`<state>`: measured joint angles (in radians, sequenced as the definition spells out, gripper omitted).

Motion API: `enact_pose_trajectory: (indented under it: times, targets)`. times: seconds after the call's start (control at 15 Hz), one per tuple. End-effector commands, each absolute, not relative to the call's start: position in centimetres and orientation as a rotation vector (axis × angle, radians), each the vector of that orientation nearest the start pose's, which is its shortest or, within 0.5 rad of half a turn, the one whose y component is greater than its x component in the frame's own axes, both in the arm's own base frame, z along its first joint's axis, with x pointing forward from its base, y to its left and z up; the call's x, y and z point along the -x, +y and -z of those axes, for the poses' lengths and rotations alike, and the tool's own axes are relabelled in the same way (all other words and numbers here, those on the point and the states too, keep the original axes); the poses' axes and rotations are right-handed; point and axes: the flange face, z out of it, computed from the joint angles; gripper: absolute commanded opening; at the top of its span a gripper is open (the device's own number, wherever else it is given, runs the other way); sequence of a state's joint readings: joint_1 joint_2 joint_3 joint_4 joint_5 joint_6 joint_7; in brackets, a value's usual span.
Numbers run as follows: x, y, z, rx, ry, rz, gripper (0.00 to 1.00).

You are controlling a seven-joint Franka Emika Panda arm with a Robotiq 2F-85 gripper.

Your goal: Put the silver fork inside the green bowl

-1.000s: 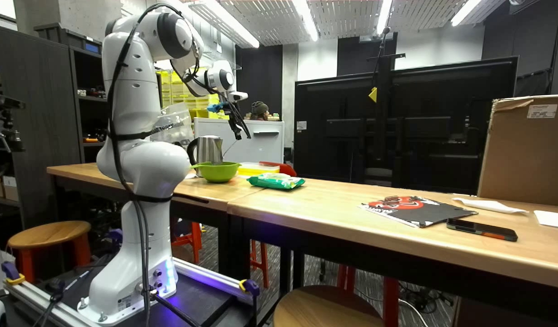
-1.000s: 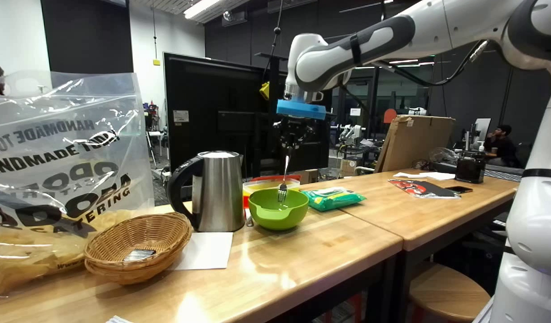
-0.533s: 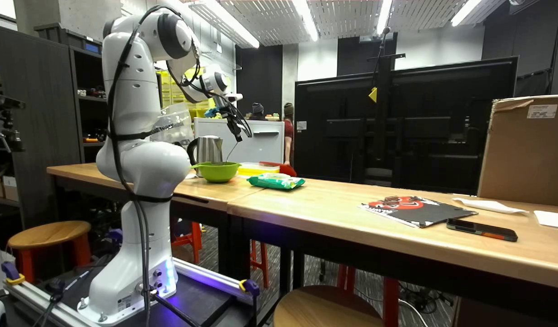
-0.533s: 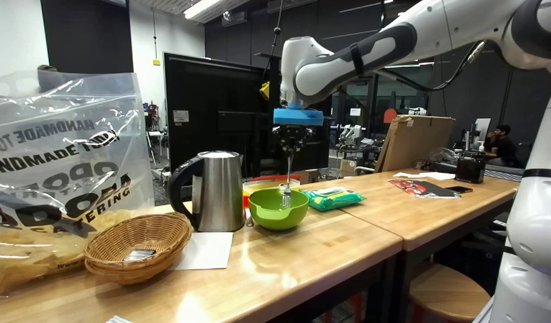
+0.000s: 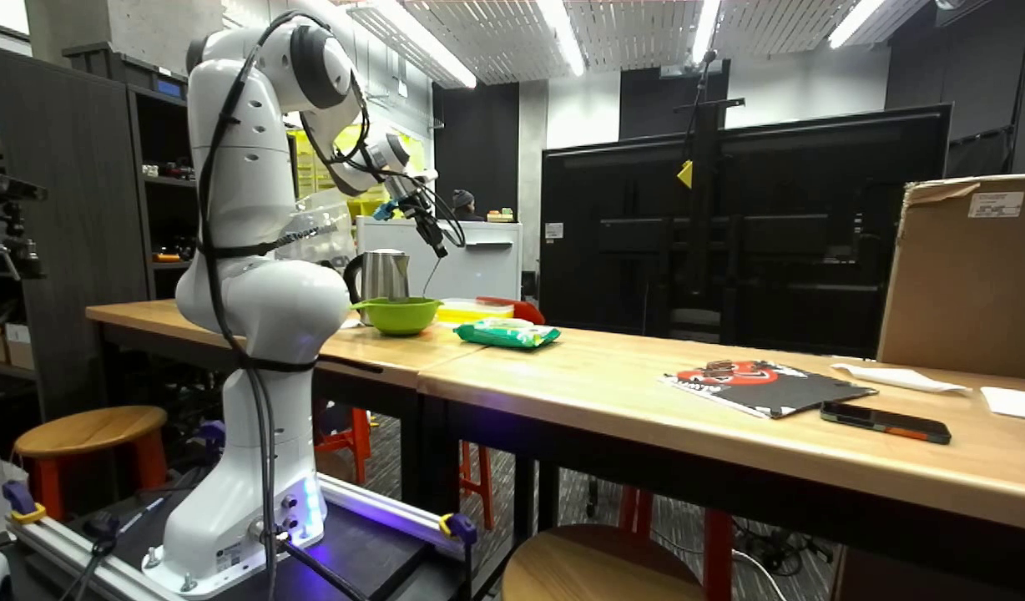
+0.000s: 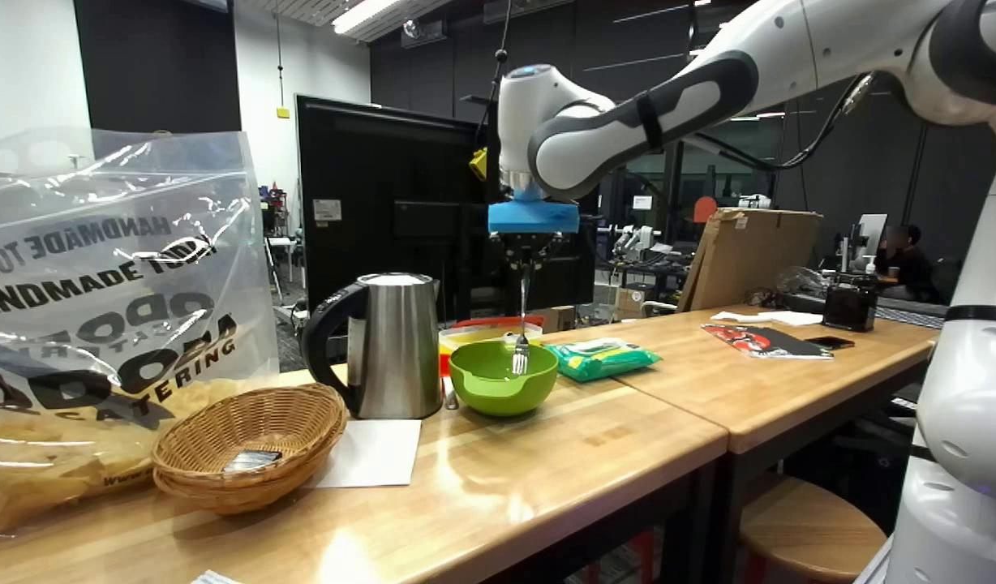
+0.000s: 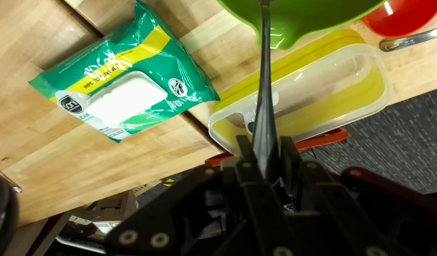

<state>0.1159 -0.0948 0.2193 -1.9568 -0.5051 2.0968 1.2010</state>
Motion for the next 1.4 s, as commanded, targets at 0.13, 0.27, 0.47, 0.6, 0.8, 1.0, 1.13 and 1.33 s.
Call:
enact_pose_trajectory:
  times: [0.13,0.27,0.47,0.6,0.8,1.0,1.13,1.33]
  targets:
    - [-53.2,17.5,-53.6,3.052,1.040,0.854,0.05]
    - [-53.5,17.5,-52.8,3.052,1.040,0.829,0.05]
    - [-54.2,17.3,-51.3,3.058,1.033,0.786,0.05]
    - [-54.5,17.2,-50.5,3.063,1.031,0.770,0.05]
    - [-54.8,17.1,-49.8,3.069,1.027,0.757,0.05]
    - [-54.9,17.2,-49.5,3.073,1.021,0.751,0.05]
    - [-54.9,17.2,-49.5,3.076,1.016,0.743,0.05]
    - [-54.9,17.2,-49.4,3.077,1.008,0.724,0.05]
